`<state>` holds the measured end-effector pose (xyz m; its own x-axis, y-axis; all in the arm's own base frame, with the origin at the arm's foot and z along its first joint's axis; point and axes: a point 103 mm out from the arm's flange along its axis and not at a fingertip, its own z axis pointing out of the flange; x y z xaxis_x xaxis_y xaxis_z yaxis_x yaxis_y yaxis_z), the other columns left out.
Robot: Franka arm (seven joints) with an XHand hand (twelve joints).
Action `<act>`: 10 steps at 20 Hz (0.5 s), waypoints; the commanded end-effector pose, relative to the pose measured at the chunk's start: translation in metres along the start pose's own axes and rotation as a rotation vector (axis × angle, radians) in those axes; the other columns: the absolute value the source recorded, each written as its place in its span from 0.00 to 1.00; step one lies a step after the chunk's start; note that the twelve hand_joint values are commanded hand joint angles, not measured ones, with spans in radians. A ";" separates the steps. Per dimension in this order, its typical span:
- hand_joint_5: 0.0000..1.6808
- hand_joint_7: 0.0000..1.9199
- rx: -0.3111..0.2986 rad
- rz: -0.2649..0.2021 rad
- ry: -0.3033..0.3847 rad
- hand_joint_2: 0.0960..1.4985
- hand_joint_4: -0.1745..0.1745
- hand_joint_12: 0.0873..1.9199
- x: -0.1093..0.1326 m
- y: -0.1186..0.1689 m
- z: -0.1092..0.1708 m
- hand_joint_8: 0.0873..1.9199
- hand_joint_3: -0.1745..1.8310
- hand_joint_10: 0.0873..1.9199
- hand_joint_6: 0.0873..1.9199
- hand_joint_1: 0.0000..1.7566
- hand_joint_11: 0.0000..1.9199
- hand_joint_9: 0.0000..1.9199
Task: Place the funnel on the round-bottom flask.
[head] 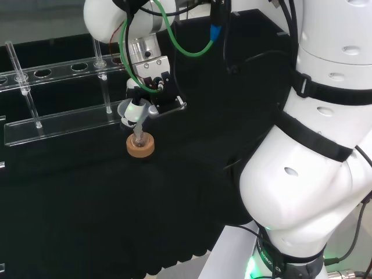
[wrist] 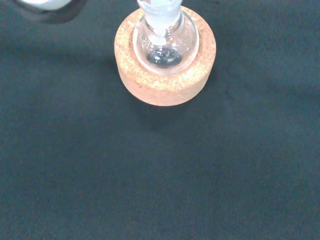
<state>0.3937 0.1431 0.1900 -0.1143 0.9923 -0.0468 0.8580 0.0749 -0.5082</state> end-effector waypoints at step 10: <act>0.11 0.00 -0.047 -0.007 -0.005 0.40 0.37 0.76 -0.002 -0.006 -0.007 0.11 0.27 0.37 0.00 0.35 0.01 0.04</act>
<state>0.3928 0.1429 0.1936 -0.1219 0.9910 -0.0557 0.8644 0.0785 -0.4967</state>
